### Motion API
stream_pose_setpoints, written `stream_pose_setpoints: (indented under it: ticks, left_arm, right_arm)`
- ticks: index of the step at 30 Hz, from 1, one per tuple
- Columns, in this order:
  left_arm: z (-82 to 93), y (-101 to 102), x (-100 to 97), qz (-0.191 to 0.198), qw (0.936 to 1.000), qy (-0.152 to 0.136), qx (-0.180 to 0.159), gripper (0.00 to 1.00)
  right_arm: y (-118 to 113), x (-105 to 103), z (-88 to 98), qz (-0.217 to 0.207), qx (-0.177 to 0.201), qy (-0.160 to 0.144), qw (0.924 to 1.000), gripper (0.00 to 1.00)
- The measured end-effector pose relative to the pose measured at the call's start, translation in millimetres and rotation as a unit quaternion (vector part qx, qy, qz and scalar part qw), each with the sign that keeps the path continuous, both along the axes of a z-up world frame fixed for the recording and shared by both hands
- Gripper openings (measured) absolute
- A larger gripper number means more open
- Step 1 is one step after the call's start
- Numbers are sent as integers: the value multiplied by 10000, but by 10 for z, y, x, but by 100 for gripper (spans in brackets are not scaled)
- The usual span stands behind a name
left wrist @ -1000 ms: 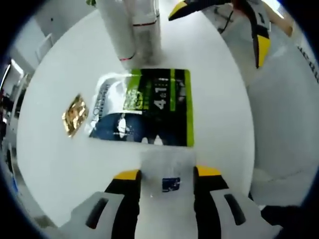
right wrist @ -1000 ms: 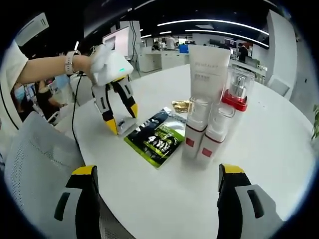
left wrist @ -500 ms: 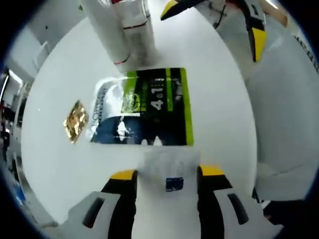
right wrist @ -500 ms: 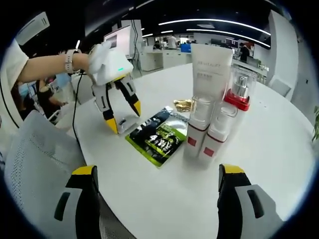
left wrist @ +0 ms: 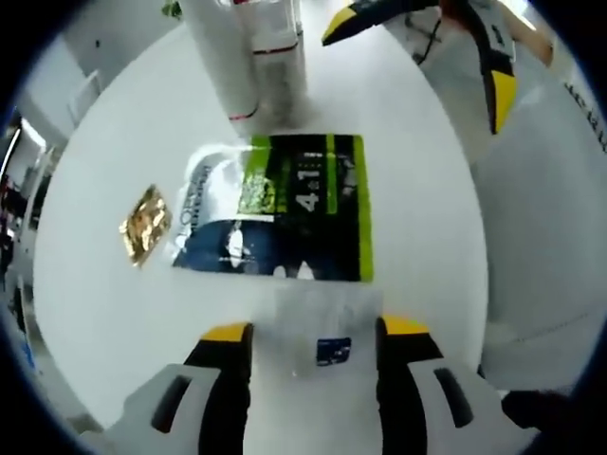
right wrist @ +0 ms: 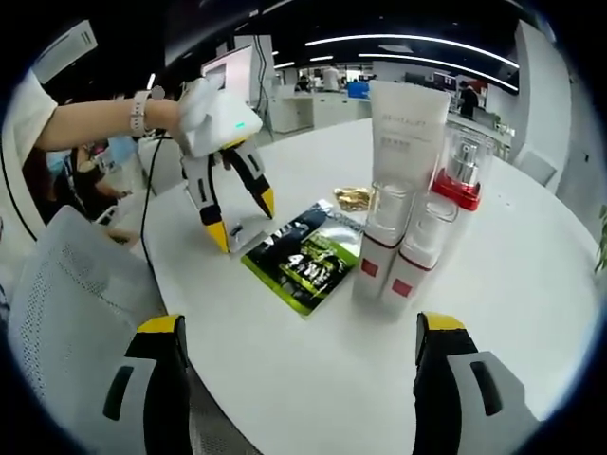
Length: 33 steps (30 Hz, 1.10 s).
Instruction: Arrange the skincare products in the storage area until every visible bottle or jar stands upright without overlapping.
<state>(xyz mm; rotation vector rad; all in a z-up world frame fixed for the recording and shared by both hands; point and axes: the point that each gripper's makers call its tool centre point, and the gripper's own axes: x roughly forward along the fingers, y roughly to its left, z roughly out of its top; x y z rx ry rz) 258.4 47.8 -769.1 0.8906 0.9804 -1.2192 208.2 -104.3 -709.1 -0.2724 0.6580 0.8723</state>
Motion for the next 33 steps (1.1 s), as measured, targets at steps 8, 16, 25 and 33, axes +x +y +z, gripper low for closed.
stream_pose_setpoints:
  ticks: [8,16,25,33]
  left_arm:
    - [-18,5,4,-217,9995,80,211,62]
    - [80,16,149,-306,9986,-149,417,64]
    - [-20,-7,105,-467,9972,-188,551,66]
    - [44,-1,168,-352,9977,-255,515,76]
  right_arm:
    - [19,-23,-11,75,-37,10,10000,99]
    - [1,12,54,11,68,-103,9999,97]
    - [47,-25,30,147,76,-55,9998,95]
    - [61,-49,-2,220,7,-20,9998,95]
